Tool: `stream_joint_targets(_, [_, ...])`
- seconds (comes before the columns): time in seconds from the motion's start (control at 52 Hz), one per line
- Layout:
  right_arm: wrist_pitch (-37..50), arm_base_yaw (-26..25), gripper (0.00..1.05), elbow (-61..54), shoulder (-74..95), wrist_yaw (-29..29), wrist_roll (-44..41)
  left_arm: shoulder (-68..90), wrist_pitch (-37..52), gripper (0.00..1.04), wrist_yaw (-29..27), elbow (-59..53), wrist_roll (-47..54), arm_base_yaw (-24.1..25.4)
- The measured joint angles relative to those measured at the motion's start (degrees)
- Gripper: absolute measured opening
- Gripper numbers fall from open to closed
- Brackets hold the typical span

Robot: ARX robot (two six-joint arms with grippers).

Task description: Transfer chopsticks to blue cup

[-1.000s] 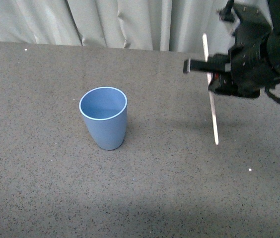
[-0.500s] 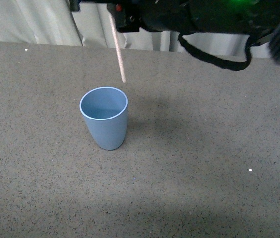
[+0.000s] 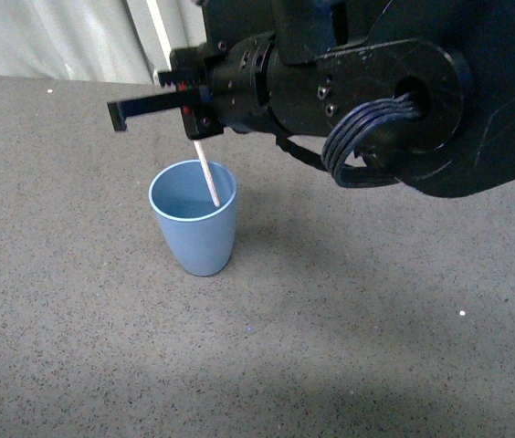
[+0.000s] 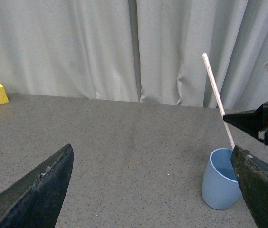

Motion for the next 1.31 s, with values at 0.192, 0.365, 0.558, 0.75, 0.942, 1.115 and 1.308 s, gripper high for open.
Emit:
stream_joint_targets(0.192, [-4.1,0.2,0.01,0.0,1.2,-0.4,-1.5,0.0,0.0,0.98,0.0,0.0,0.0,0.0])
stream_joint_targets(0.365, [-6.1,0.3,0.02,0.0,1.1,-1.0,-2.8,0.0,0.0,0.98,0.0,0.0,0.0,0.0])
stream_joint_targets(0.558, [-6.7,0.2,0.26,-0.5,0.9,-1.7,-2.9,0.0,0.0,0.98,0.0,0.0,0.0,0.0])
stream_joint_targets(0.75, [-5.6,-0.1,0.53,-2.1,-1.5,-1.7,-2.7,0.0,0.0,0.98,0.0,0.0,0.0,0.0])
stream_joint_targets(0.942, [-3.7,-2.1,0.89,-7.0,-7.8,2.2,-1.4,0.0,0.0,0.98,0.0,0.0,0.0,0.0])
stream_joint_targets(1.115, [-3.9,-6.5,0.95,-12.9,-14.5,9.3,1.1,0.0,0.0,0.98,0.0,0.0,0.0,0.0])
stream_joint_targets(1.308, [-3.7,-14.1,0.95,-23.0,-25.2,15.5,2.6,0.0,0.0,0.98,0.0,0.0,0.0,0.0])
